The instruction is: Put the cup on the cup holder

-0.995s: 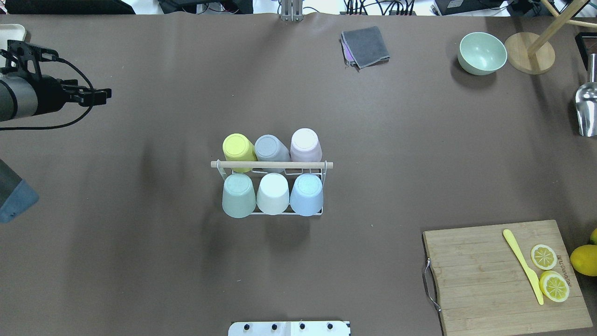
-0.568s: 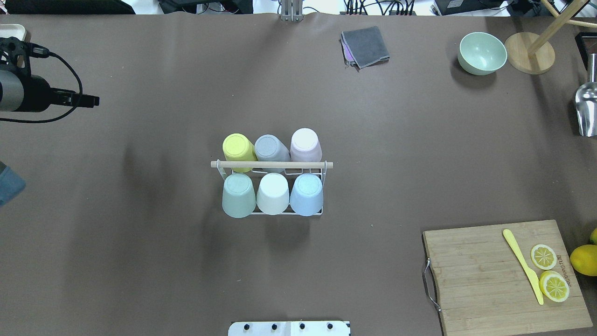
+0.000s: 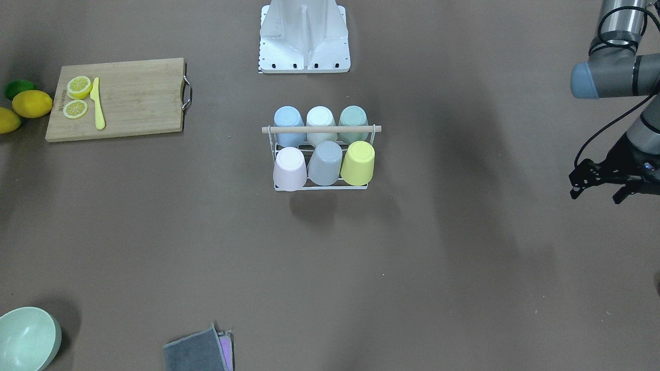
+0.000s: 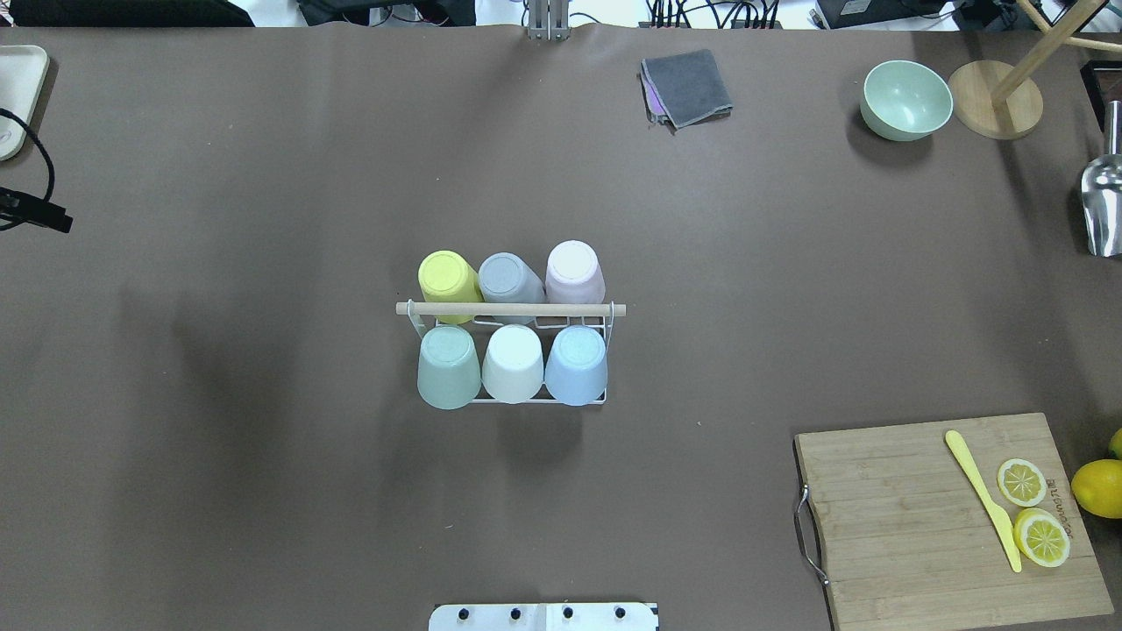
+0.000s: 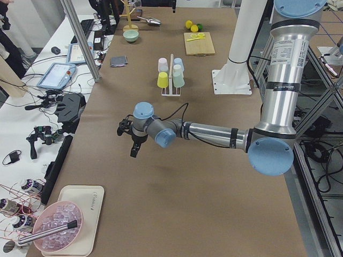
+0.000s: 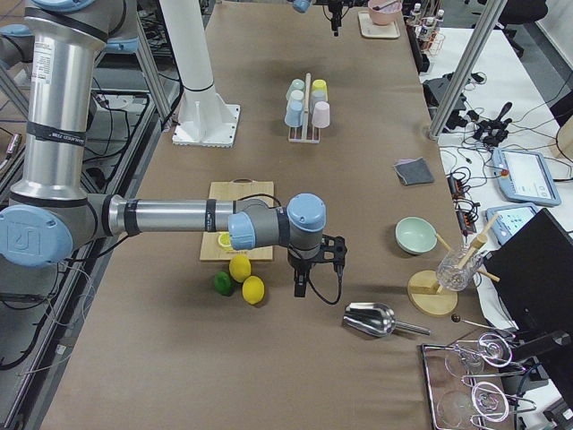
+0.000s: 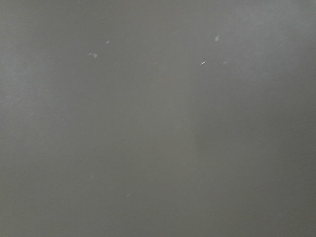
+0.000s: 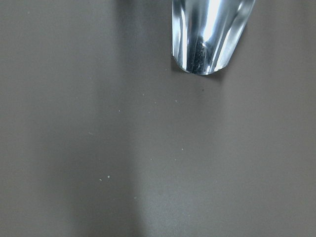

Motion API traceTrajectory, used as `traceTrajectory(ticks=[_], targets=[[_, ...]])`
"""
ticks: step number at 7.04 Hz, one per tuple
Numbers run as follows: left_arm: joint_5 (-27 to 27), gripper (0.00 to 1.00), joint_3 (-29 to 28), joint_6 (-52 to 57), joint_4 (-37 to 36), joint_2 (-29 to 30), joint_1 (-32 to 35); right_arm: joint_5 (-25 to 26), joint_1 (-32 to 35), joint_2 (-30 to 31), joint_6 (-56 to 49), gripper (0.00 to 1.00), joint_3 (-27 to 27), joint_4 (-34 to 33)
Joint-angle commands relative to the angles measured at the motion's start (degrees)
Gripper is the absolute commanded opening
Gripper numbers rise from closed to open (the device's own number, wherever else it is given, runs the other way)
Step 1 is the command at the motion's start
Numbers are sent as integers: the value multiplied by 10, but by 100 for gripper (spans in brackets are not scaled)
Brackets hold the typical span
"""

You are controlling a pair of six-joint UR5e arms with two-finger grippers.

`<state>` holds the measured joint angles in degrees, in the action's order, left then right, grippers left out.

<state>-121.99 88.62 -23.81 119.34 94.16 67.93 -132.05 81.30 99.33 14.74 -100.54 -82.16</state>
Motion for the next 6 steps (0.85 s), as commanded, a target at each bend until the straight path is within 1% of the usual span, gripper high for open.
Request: traceTrajectory(ticks=[1,2,3,4,5,6], targets=[[-17,97,-12,96,-66,-8,35,-1,25,-29,-7,97,1,-38],[-18,97,-34,128,-67,-9,50,0,35,-29,-28,97,2,-41],[-40,96,-55,169,-81,-13,77,-1,38,-30,-29,97,1,-43],[-45,96,-56,246,-154,-13,113,-1,40,-28,-30,97,1,-43],[-47,96,-56,287,-197,-13,133,-1,42,-27,-30,98,1,-43],[-61,97,-59,267,-200,-13,147,-2,45,-25,-30,98,0,-43]])
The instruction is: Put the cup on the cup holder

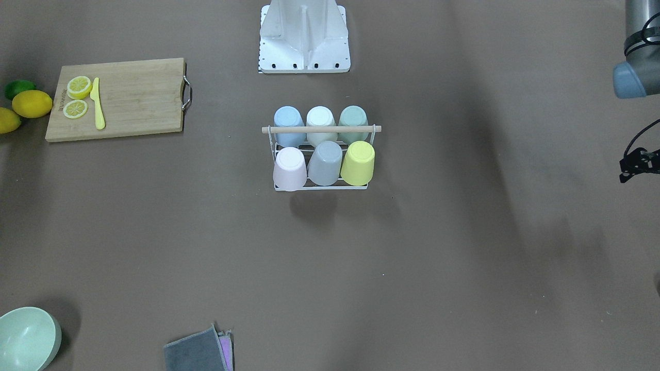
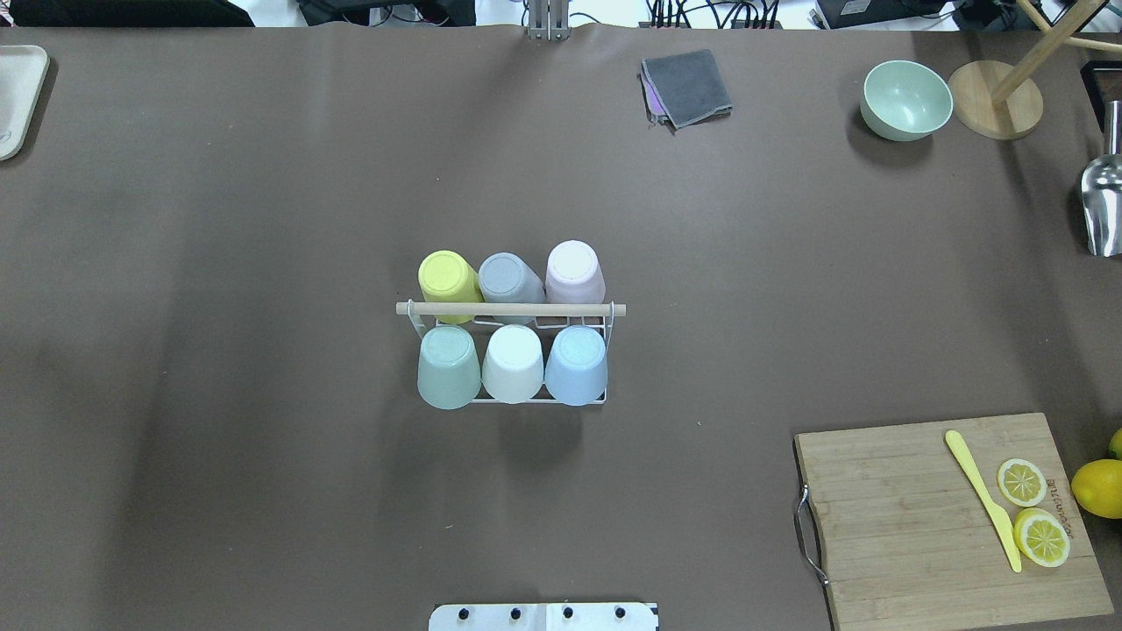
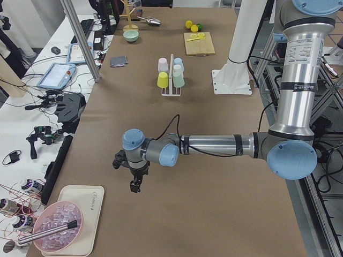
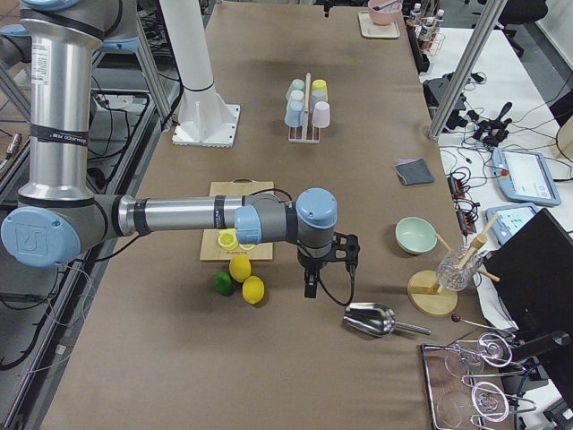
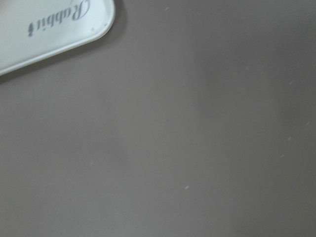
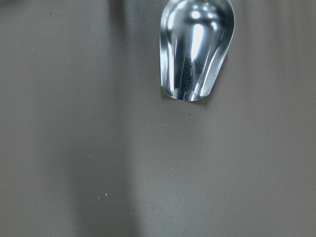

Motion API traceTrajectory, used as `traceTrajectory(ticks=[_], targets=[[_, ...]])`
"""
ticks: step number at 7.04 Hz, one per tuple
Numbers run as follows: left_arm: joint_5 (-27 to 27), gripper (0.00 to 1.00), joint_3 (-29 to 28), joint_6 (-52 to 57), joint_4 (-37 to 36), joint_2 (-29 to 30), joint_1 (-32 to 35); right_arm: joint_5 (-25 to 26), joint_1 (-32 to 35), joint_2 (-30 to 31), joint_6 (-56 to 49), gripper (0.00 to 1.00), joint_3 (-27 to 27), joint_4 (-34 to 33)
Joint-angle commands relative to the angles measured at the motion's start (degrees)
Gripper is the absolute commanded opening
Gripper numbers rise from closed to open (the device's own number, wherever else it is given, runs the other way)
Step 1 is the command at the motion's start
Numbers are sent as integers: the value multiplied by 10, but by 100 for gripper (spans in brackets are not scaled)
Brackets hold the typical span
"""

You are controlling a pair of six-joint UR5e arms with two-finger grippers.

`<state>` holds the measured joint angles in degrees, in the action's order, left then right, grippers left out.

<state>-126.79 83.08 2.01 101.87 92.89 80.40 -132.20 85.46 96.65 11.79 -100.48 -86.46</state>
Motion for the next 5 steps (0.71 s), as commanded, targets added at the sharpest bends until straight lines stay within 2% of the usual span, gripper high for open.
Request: traceTrajectory(ticks=[1,4,5], targets=[[-22,97,-15,-59,-9,9,20,-2,8,3,-1,98,-2,0],[-24,97,-19,-64,27,5,20,-2,11,2,-1,98,-2,-2],[-44,97,-20,-66,31,5,20,-2,11,2,-1,98,-2,-3]])
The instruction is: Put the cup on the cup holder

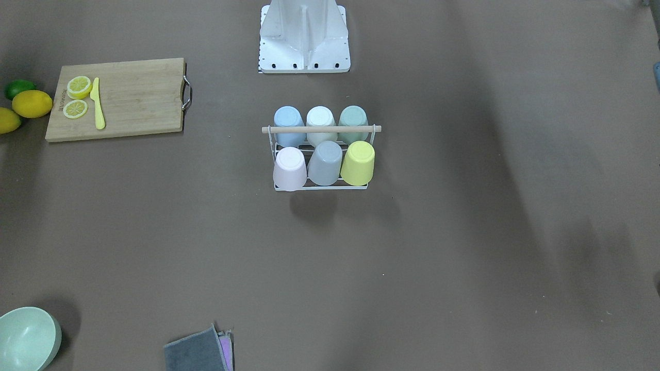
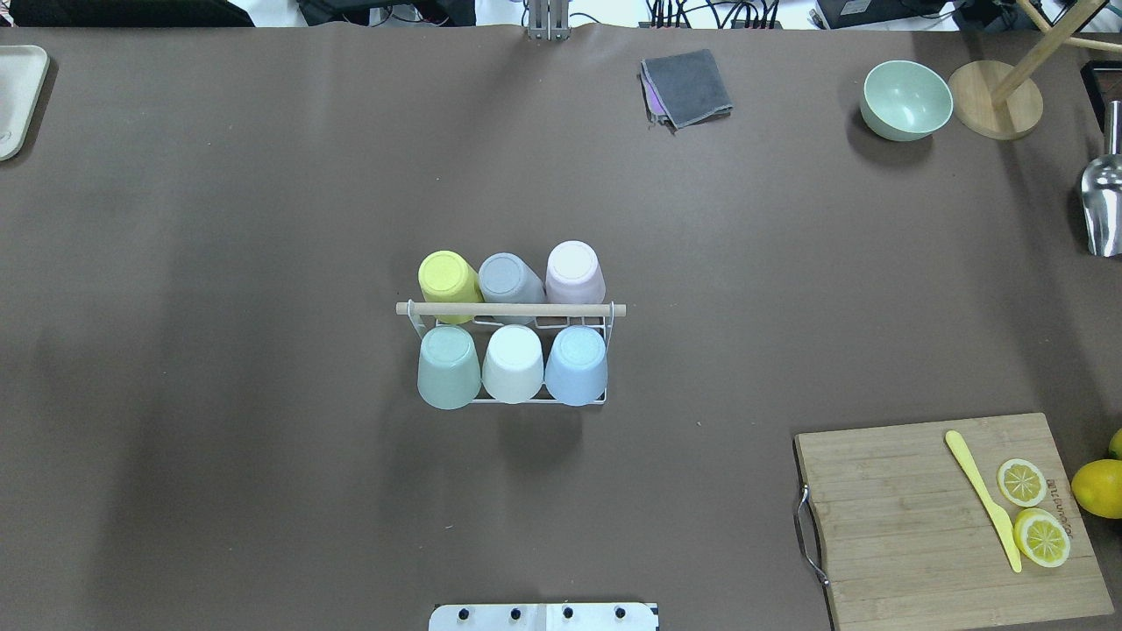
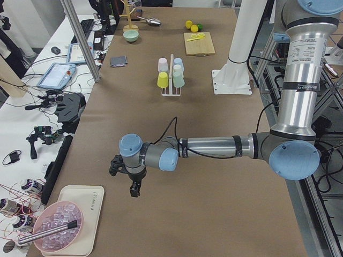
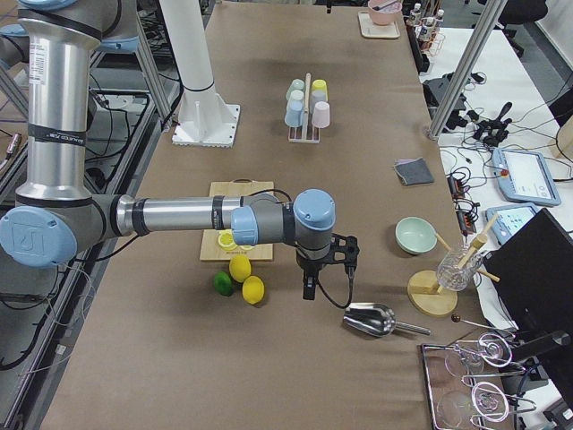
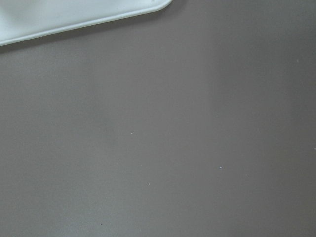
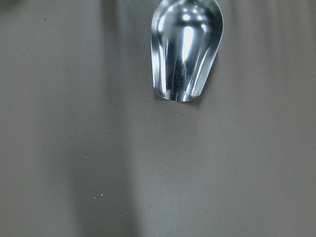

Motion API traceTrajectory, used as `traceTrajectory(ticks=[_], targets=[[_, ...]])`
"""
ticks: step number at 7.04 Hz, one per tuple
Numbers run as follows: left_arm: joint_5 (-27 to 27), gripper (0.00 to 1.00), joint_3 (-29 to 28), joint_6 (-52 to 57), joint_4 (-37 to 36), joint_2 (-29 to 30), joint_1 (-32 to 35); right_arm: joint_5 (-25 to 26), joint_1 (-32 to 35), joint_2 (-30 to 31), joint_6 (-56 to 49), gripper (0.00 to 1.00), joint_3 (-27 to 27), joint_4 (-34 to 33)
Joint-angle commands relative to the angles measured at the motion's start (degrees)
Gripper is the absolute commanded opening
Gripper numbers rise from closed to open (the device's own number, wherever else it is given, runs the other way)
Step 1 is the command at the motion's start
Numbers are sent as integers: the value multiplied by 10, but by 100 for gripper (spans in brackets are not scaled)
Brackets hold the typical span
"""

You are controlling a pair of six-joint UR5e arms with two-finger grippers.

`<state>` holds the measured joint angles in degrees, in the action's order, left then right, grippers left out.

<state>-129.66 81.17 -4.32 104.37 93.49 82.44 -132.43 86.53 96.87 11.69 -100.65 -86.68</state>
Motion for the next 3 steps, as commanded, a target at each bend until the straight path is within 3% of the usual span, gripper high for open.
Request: traceTrajectory(ticks=[1,3], targets=[[-20,97,5,-15,7,-2,0,0,0,1,0,98,-1,-1],[-20,97,5,-16,8,-2,0,-11,6,2,0,98,-2,-1]])
